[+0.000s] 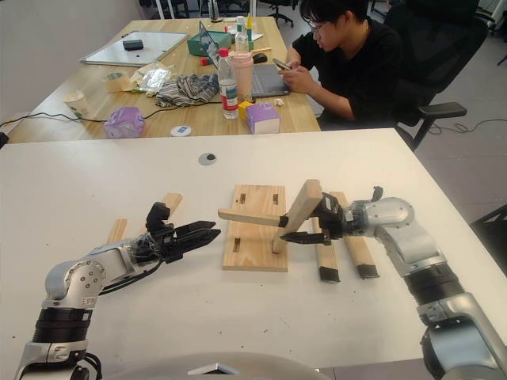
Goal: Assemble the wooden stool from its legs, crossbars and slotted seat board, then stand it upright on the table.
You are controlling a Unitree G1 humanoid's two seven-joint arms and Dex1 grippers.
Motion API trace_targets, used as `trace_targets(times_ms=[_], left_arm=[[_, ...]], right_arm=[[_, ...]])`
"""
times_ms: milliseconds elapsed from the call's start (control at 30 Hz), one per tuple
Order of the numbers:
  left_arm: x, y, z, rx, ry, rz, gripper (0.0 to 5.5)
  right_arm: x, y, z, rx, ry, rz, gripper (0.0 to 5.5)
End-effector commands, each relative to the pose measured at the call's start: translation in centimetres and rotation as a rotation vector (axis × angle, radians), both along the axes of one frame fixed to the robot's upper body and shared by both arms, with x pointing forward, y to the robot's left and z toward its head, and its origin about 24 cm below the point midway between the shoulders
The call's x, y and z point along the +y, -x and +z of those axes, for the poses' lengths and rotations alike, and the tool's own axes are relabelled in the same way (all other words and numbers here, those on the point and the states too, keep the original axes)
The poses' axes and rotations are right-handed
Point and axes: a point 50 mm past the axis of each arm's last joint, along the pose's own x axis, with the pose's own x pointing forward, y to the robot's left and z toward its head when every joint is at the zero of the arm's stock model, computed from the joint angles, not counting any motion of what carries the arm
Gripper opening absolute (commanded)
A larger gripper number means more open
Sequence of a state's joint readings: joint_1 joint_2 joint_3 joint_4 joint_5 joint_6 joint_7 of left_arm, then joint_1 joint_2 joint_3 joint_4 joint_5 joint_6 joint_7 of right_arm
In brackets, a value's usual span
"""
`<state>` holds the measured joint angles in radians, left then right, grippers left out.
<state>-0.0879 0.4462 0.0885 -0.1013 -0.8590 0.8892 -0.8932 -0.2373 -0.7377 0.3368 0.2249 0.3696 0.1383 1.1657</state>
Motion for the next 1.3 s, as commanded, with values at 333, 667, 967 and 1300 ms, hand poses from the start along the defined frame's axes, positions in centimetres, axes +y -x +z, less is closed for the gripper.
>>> trace_targets(times_ms=[333,667,967,1300], left_arm=[[1.2,1.2,-0.1,-0.011,-0.020,0.044,4.19],[3.1,1.1,-0.2,-0.036,-0.047,0.148,4.19],[2.7,1.0,-0.4,-0.035,-0.039,0.167,4.19],[3.0,-2.0,6.3,-0.301,-0.015,0.215,4.19]], right_arm=[[-4.7,0.0,5.9,-0.149,0.074,-0.105,4.10],[-9.7,1.8,3.4,-0.018,0.161,-0.732,4.10],[-8.6,3.1,0.7,0.102,0.235,-0.908,3.92],[-8.0,2.1,1.8,0.027,0.277,-0.924,2.36]])
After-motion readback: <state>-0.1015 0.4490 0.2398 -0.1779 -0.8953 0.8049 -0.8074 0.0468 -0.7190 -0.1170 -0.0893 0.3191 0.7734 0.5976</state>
